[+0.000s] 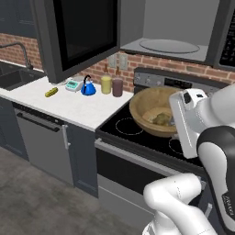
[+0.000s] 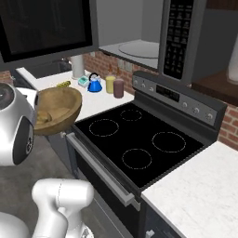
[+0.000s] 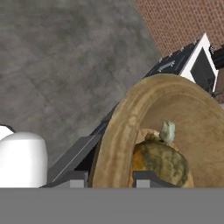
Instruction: Pick the onion from the sink and place it in the bowl. Then pick the bowl and place it in the microwave. Then close the microwave door and press the start button.
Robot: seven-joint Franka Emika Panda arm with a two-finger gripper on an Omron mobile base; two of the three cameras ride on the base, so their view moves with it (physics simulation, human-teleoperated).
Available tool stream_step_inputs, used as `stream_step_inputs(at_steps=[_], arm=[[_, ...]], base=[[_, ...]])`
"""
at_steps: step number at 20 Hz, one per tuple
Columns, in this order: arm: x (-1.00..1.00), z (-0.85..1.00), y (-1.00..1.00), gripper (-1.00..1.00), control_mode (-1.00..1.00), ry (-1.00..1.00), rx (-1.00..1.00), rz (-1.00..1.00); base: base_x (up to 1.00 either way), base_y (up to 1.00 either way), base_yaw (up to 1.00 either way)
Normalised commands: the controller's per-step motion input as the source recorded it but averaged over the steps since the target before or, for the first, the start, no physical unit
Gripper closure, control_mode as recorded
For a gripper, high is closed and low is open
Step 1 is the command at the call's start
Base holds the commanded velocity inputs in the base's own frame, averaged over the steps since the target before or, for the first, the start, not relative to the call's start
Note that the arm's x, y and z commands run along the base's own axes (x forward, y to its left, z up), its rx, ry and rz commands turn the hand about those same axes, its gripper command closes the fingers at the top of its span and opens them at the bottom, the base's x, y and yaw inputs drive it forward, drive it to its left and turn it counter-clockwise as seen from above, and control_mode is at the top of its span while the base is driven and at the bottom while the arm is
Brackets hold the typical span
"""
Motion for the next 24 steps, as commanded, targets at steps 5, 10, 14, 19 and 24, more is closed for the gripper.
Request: stream_step_inputs(at_steps=[5, 10, 14, 19, 24], arm=[[-0.05, 0.48, 0.01, 1.00, -1.00, -0.15, 0.00, -0.02], [-0.11, 0.67, -0.01, 1.00, -1.00, -0.13, 0.00, -0.13], [0.06, 0.50, 0.01, 1.00, -1.00, 0.03, 0.00, -0.29], [0.18, 0.50, -0.05, 1.00, -1.00, 0.01, 0.01, -0.24], [0.33, 0.30, -0.21, 1.00, -1.00, 0.00, 0.02, -0.09]], base=[[0.00, 0.00, 0.00], [0.00, 0.00, 0.00], [0.00, 0.00, 0.00], [0.00, 0.00, 0.00], [0.00, 0.00, 0.00]])
